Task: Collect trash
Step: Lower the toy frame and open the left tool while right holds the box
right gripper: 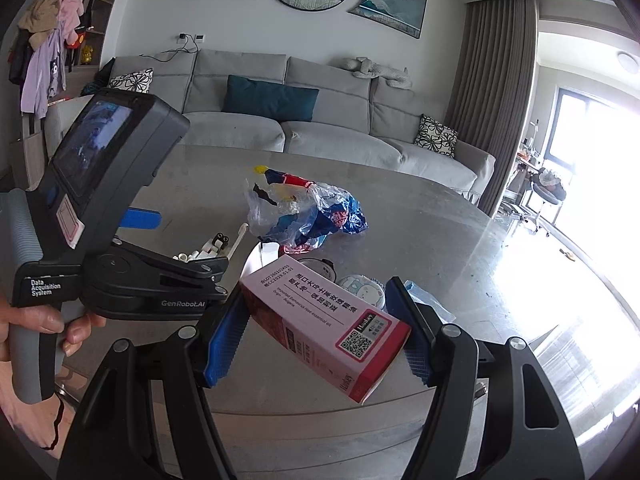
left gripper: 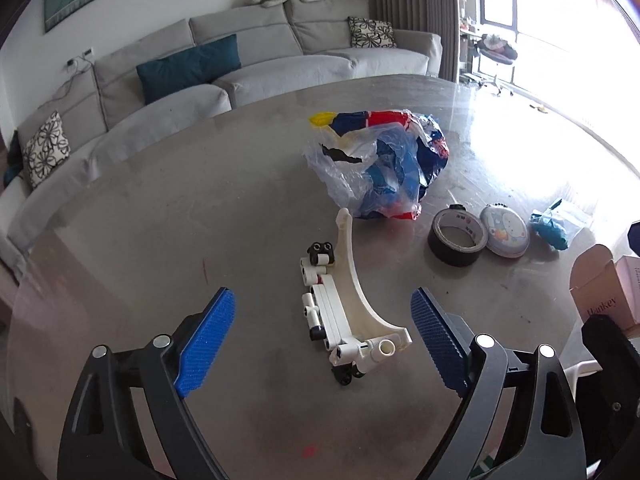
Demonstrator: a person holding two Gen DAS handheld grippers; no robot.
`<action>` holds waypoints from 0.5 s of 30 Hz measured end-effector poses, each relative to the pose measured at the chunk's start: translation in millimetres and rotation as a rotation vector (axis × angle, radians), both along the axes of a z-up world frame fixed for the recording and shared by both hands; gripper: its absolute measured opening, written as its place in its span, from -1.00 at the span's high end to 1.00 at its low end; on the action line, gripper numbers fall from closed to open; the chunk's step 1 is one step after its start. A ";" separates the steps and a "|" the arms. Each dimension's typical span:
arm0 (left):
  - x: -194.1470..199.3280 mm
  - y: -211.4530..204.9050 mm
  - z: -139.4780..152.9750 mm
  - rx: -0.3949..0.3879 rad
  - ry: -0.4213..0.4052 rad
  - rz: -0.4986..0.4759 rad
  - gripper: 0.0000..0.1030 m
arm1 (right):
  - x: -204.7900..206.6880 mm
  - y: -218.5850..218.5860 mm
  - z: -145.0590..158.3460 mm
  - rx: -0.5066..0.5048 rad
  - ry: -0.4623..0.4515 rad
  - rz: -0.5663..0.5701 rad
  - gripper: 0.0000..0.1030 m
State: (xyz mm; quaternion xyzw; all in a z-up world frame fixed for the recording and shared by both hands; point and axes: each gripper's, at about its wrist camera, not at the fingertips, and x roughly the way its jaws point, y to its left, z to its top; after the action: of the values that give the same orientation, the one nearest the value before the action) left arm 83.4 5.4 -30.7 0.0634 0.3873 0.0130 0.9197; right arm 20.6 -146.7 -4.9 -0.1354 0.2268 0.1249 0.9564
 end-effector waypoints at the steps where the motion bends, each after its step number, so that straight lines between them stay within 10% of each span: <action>1: 4.8 -2.8 -5.2 0.009 0.022 -0.001 -0.77 | 1.1 -0.4 -0.5 0.002 0.002 -0.001 -0.34; 11: 19.5 2.5 -30.9 -0.070 0.115 0.030 -0.72 | 2.5 -8.8 -5.5 0.020 0.002 -0.018 -0.34; 15: 15.3 -6.7 -28.0 -0.087 0.106 -0.039 0.08 | -0.6 -8.0 -5.6 0.012 0.002 -0.019 -0.34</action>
State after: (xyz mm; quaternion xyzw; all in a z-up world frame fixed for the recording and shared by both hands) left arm 98.8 -1.3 -58.7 0.0315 0.4342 -0.0254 0.8999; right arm 20.0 -154.7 -10.6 -0.1271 0.2284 0.1172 0.9581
